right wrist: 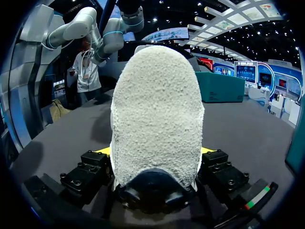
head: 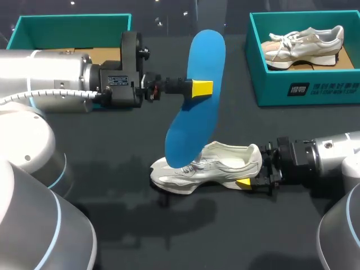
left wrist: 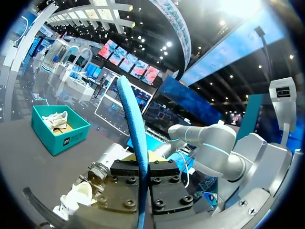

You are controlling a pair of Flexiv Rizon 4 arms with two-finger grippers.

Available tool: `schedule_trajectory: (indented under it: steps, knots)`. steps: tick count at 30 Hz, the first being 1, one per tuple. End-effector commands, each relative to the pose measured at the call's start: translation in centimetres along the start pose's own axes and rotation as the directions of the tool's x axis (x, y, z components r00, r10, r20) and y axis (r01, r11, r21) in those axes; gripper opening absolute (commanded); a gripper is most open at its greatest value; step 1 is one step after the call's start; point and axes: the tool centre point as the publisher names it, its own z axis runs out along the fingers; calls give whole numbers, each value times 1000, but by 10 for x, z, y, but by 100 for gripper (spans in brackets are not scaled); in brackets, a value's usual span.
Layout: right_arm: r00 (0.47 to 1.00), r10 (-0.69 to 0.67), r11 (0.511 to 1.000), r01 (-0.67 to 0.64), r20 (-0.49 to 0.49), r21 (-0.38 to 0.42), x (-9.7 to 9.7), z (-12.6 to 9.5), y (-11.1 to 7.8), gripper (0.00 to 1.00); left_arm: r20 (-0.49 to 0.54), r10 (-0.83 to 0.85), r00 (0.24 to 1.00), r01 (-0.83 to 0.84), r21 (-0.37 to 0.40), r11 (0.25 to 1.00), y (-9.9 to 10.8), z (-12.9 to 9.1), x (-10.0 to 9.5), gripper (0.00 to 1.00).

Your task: Take the shoe out of the shoebox, open the shoe tongue, remove and reinsert the insole, then place the shoe into the shoebox

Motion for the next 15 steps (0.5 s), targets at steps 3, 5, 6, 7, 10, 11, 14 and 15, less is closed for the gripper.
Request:
schedule_trajectory:
  steps: [3, 5, 6, 7, 10, 11, 14, 15]
  knots:
    - [1000, 0, 1000, 0, 1, 3, 0, 1, 1, 0, 1, 0, 1000, 0, 3, 1000, 2, 1, 0, 0]
    - [1000, 0, 1000, 0, 1, 3, 0, 1, 1, 0, 1, 0, 1000, 0, 3, 1000, 2, 1, 0, 0]
    - [1000, 4, 1000, -4, -11, 12, -1, -2, 0, 0, 1, 0, 1000, 0, 3, 1000, 2, 1, 0, 0]
    - [1000, 6, 1000, -6, -25, 21, -2, -4, -1, 20, 1, 0, 1000, 0, 3, 1000, 2, 1, 0, 0]
    - [999, 15, 998, -13, -51, 54, -4, -10, -3, 100, 1, 0, 1000, 0, 3, 1000, 2, 1, 0, 0]
    - [998, 13, 998, -9, -62, 57, -4, -12, -4, 100, 1, 0, 1000, 0, 3, 1000, 2, 1, 0, 0]
    - [997, 25, 996, -19, -70, 88, -2, -23, -7, 100, 1, 0, 1000, 0, 3, 1000, 2, 1, 0, 0]
    - [997, 27, 995, -20, -72, 100, -1, -26, -7, 100, 1, 0, 1000, 0, 3, 1000, 2, 1, 0, 0]
